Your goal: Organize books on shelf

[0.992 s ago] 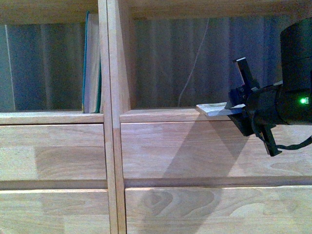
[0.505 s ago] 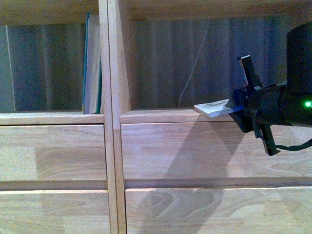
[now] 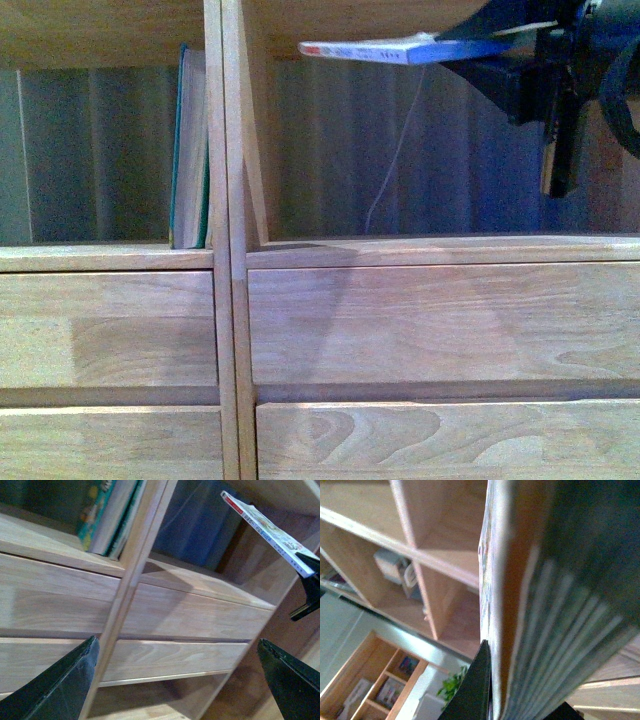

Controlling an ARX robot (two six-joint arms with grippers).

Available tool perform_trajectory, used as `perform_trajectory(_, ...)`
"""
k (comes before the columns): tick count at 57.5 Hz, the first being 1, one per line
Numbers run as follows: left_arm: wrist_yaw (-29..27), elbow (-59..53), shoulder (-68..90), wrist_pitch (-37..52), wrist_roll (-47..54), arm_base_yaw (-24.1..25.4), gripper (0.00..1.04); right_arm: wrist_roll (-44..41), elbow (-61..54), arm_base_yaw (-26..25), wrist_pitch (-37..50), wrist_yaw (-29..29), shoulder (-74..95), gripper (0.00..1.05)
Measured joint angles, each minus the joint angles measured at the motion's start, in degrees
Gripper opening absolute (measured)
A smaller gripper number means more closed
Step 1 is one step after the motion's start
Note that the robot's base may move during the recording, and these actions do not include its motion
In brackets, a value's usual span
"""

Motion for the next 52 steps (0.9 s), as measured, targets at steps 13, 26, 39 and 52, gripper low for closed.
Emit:
perform_trajectory(13, 2.73, 16.35, 19.02, 17.81, -20.33, -7.3, 0.98, -3.26, -0.57, 2.1, 1.25, -3.93, -0.44, 0.07)
perform_trajectory(26, -0.96, 24.26, 23.67, 23.71, -27.04, -17.59, 0.98, -5.4, -3.17, 2.03, 3.3, -5.66, -0.81, 0.07)
perform_trajectory(39, -5.27, 27.34, 28.63, 22.8, -26.67, -26.34, 0.98, -6.19, -7.5, 3.02, 5.6, -8.26, -4.59, 0.07)
perform_trajectory(52, -8.0, 32.26, 32.0, 21.55, -26.08, -30.53, 0.98, -6.21, -9.22, 5.62, 6.71, -8.79, -6.8, 0.07)
